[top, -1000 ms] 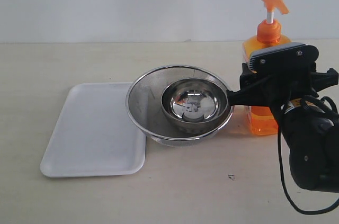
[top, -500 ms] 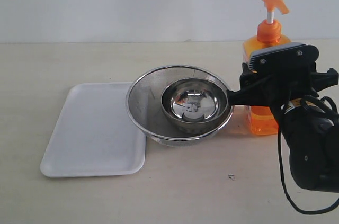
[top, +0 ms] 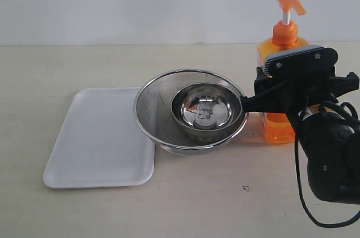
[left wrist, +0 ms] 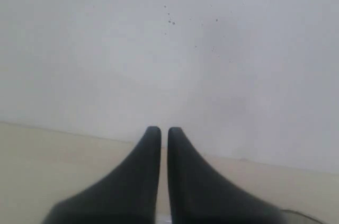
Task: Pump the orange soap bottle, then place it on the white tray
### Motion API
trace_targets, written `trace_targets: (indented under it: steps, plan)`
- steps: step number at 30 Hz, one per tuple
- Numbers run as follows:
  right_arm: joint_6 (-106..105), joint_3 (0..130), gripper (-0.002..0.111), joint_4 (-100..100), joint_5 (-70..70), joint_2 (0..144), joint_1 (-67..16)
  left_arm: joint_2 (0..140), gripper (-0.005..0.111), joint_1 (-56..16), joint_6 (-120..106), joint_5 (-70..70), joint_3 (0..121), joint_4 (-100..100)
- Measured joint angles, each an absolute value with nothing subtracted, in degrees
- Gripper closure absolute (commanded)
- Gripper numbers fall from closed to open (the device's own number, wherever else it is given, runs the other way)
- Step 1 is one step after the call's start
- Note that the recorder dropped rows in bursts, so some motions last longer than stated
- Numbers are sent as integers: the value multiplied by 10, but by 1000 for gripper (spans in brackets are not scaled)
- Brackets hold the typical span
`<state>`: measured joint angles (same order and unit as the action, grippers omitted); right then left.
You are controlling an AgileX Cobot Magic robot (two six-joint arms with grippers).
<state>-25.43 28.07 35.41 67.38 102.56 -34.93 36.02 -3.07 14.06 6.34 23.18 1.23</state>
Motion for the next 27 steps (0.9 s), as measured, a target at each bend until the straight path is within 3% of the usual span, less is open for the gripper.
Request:
trace_targets:
  steps: [9,20,24,27]
  plan:
    - [-257,281,103,350,674,1026,-349,495,102,-88,142,79,339,120]
    - [-351,287,103,337,657,1026,-349,671,102,-224,175,95,465,218]
    - [-415,343,103,391,590,1026,-349,733,102,-306,283,95,541,327]
    - [-424,358,105,407,577,1026,-349,761,102,-329,314,94,565,380]
